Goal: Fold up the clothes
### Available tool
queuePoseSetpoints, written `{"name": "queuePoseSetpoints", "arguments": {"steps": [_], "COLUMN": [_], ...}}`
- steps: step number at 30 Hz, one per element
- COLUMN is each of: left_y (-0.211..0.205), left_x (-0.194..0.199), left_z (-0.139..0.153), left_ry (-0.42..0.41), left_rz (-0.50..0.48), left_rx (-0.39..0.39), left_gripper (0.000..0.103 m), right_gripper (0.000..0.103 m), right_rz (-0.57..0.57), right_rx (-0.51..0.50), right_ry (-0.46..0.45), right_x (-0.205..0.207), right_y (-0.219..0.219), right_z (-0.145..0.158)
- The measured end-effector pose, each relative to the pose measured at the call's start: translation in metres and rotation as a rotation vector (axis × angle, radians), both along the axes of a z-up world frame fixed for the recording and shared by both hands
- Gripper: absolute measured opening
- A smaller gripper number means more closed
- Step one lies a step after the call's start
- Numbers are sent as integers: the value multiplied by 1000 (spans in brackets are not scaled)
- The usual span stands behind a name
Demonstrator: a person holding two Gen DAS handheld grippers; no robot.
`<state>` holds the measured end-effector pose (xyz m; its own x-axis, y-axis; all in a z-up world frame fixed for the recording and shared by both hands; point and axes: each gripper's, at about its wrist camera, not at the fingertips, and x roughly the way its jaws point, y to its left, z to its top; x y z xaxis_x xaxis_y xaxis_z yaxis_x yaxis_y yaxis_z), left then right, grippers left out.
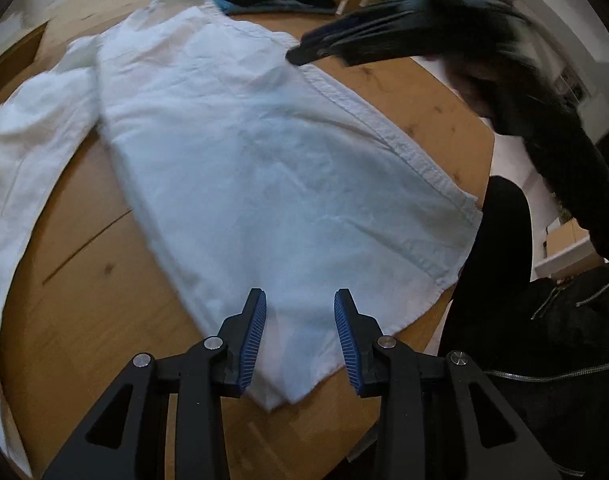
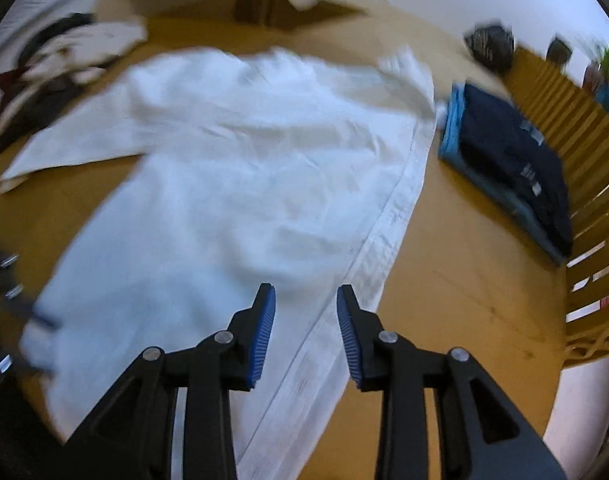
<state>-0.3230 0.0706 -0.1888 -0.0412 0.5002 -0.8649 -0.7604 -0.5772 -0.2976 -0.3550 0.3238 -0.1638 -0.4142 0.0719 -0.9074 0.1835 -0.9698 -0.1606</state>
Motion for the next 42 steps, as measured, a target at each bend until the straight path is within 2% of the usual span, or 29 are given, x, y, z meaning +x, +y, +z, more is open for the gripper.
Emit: {"name": "queuePoseSetpoints", "arguments": {"steps": [3, 6, 8, 11, 14, 18, 22, 25, 28, 30, 33, 36, 40, 42], "left_y": [-47, -115, -162, -211, -241, -248, -255, -258, -253, -247, -241, -248, -264, -273], "left_x": [-3, -15, -22, -35, -56, -82, -98, -105, -107, -108, -105, -94, -69, -60], "left_z": [15, 31, 40, 48, 45, 24, -2, -8, -8, -11, -8, 8, 47, 63], "left_ry": [55, 99, 121, 169, 142, 81, -17, -38, -10, -5, 32, 89, 214, 263], "left_rz": [97, 268, 390, 506, 586, 645, 709, 737, 720, 690, 675, 686, 720, 734], "left_rx": [2, 11, 5, -41, -3, -13, 21, 65, 81, 99, 145, 206, 254, 262], "left_gripper": [35, 40, 45, 46, 46, 47, 46, 47, 43, 5, 4, 4, 4, 4], "right_gripper": [35, 36, 36, 36, 39, 40, 40, 40, 45, 45, 45, 45, 45, 45], "right_rz": [8, -18, 31, 122, 213, 327, 352, 365, 399, 418, 435, 411, 332, 257], "right_rx": [21, 109, 64, -24, -112, -3, -53, -100, -140, -139, -121, -132, -106, -46], "right_ry": [-67, -109, -92, -60, -28, -100, -106, -107, -85, -66, -28, -13, 39, 50], "right_x": [-3, 4, 13, 26, 40, 53, 43, 33, 20, 13, 5, -3, -18, -31], "right_y": [10, 17, -4, -42, -81, -131, -151, -164, -191, -212, -230, -231, -208, -187], "right_z": [-13, -8, -1, 11, 23, -5, 7, 18, 32, 37, 40, 43, 53, 46]}}
